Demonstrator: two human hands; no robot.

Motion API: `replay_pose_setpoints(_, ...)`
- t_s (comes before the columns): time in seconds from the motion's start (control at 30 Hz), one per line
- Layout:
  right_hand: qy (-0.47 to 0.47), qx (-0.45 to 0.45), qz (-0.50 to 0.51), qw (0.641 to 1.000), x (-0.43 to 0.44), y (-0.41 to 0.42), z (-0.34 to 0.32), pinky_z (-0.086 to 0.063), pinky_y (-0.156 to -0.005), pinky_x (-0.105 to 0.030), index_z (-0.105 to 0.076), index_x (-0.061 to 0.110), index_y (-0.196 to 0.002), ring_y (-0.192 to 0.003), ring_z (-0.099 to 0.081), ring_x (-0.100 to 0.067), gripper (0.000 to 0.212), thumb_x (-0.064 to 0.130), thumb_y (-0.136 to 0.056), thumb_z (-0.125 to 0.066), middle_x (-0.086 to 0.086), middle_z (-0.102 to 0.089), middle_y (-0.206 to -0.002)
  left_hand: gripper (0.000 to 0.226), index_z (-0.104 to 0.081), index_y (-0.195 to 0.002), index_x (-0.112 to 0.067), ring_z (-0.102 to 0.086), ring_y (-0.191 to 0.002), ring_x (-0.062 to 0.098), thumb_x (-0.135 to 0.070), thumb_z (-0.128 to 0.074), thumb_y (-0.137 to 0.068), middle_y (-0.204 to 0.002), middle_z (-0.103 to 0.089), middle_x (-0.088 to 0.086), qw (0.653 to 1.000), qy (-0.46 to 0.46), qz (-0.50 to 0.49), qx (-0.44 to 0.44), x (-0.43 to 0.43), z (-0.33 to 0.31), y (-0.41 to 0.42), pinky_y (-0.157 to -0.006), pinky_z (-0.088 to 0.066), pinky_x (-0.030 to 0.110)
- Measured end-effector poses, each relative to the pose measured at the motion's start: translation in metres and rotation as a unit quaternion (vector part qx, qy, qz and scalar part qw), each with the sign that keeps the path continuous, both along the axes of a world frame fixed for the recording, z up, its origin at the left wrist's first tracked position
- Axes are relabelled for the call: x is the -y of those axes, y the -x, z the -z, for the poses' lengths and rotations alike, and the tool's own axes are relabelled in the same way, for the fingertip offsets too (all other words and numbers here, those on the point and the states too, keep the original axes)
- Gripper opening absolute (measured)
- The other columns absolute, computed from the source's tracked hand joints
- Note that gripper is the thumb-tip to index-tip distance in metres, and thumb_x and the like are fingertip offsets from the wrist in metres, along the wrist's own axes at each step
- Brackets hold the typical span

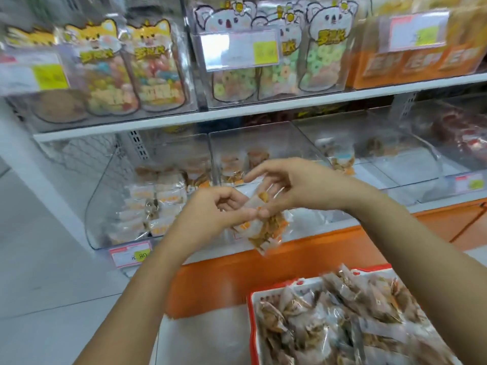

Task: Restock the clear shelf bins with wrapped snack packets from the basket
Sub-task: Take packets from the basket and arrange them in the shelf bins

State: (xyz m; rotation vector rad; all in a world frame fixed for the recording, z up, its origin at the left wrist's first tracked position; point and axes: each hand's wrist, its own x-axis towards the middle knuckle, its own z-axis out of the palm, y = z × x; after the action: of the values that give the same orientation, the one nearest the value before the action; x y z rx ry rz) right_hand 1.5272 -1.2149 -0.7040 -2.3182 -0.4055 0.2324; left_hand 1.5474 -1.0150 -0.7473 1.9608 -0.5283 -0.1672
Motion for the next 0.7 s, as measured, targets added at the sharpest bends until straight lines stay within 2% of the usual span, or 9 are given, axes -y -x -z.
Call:
replay_pose_setpoints(0.1,0.133,0.048,-0.047,0.989,-0.051,-0.036,-0.005,-0.046,-0.066,-0.025,-0.065,0.025,-0.109,-0.075,-0.056,-0.008,0.048,0.036,-0.067,-0.085,0.002,-0.065,-0.092,0.013,-0.07,-0.071,-0.023,-0.056,-0.061,0.002,-0.028,-0.081,-0.07,-0.063,-0.064,-0.011,0.993,0.027,-0.097,0.067,-0.025,0.0,-0.018,-0.059,-0.046,0.014)
replay_pose_setpoints(0.2,0.113,0.036,-0.039,0.992,-0.092,-0.075,-0.002,-0.039,-0.058,-0.019,-0.07,0.014,-0.1,-0.067,-0.053,-0.004,0.042,0.032,-0.065,-0.087,0.003,-0.064,-0.08,0.018,-0.068,-0.071,-0.025,-0.059,-0.062,0.009,-0.038,-0.07,-0.083,-0.063,-0.065,-0.007,0.963,0.096,-0.232,0.098,-0.058,0.01,-0.044,-0.062,-0.049,0.027)
replay_pose_setpoints(0.27,0.027,0.027,0.018,0.999,-0.11,-0.1,0.0,-0.044,-0.071,-0.022,-0.069,0.012,-0.103,-0.078,-0.058,-0.006,0.046,0.028,-0.065,-0.088,0.006,-0.064,-0.088,0.027,-0.066,-0.074,-0.029,-0.063,-0.069,0.013,-0.051,-0.057,-0.087,-0.067,-0.066,-0.008,0.933,0.13,-0.323,0.09,-0.079,0.016,-0.059,-0.068,-0.052,0.034)
replay_pose_setpoints(0.33,0.006,0.032,0.083,0.996,-0.123,-0.126,0.005,-0.046,-0.087,-0.025,-0.062,0.007,-0.121,-0.103,-0.059,-0.016,0.061,0.029,-0.069,-0.086,-0.004,-0.064,-0.114,0.02,-0.065,-0.084,-0.027,-0.061,-0.069,0.01,-0.041,-0.054,-0.092,-0.07,-0.062,-0.01,0.926,0.064,-0.363,0.088,-0.097,0.026,-0.072,-0.071,-0.052,0.018)
replay_pose_setpoints(0.4,0.095,0.038,0.113,0.988,-0.133,-0.151,0.016,-0.042,-0.085,-0.021,-0.056,0.009,-0.128,-0.11,-0.056,-0.019,0.064,0.032,-0.074,-0.081,-0.007,-0.058,-0.128,0.013,-0.066,-0.098,-0.016,-0.053,-0.065,-0.001,-0.022,-0.055,-0.094,-0.074,-0.059,-0.012,0.929,-0.057,-0.356,0.083,-0.106,0.04,-0.079,-0.056,-0.037,0.0)
replay_pose_setpoints(0.47,0.192,0.043,0.122,0.973,-0.143,-0.175,0.028,-0.043,-0.077,-0.023,-0.06,0.012,-0.117,-0.101,-0.059,-0.02,0.05,0.031,-0.075,-0.081,-0.007,-0.062,-0.123,0.012,-0.066,-0.098,-0.013,-0.058,-0.072,0.007,-0.016,-0.056,-0.093,-0.083,-0.066,-0.004,0.938,-0.135,-0.312,0.072,-0.108,0.055,-0.084,-0.056,-0.036,0.005)
replay_pose_setpoints(0.53,0.264,0.063,0.131,0.954,-0.155,-0.194,0.038,-0.047,-0.084,-0.03,-0.06,0.009,-0.118,-0.109,-0.06,-0.025,0.044,0.025,-0.08,-0.076,-0.01,-0.061,-0.125,0.014,-0.067,-0.097,-0.012,-0.062,-0.081,0.017,-0.016,-0.054,-0.093,-0.09,-0.069,0.004,0.942,-0.2,-0.262,0.06,-0.106,0.063,-0.087,-0.064,-0.04,0.019)
replay_pose_setpoints(0.63,0.277,0.073,0.125,0.95,-0.168,-0.211,0.044,-0.044,-0.096,-0.033,-0.053,0.004,-0.129,-0.121,-0.053,-0.028,0.038,0.015,-0.093,-0.058,-0.015,-0.053,-0.134,0.018,-0.065,-0.097,-0.012,-0.058,-0.074,0.018,-0.02,-0.049,-0.095,-0.082,-0.063,0.002,0.933,-0.266,-0.227,0.079,-0.105,0.069,-0.09,-0.059,-0.036,0.024)
replay_pose_setpoints(0.7,0.298,0.079,0.106,0.945,-0.169,-0.217,0.049,-0.044,-0.094,-0.032,-0.054,0.002,-0.125,-0.115,-0.055,-0.027,0.032,0.01,-0.095,-0.052,-0.016,-0.055,-0.131,0.02,-0.065,-0.097,-0.011,-0.056,-0.075,0.017,-0.021,-0.047,-0.095,-0.085,-0.063,0.002,0.931,-0.274,-0.225,0.089,-0.104,0.07,-0.091,-0.062,-0.04,0.027)
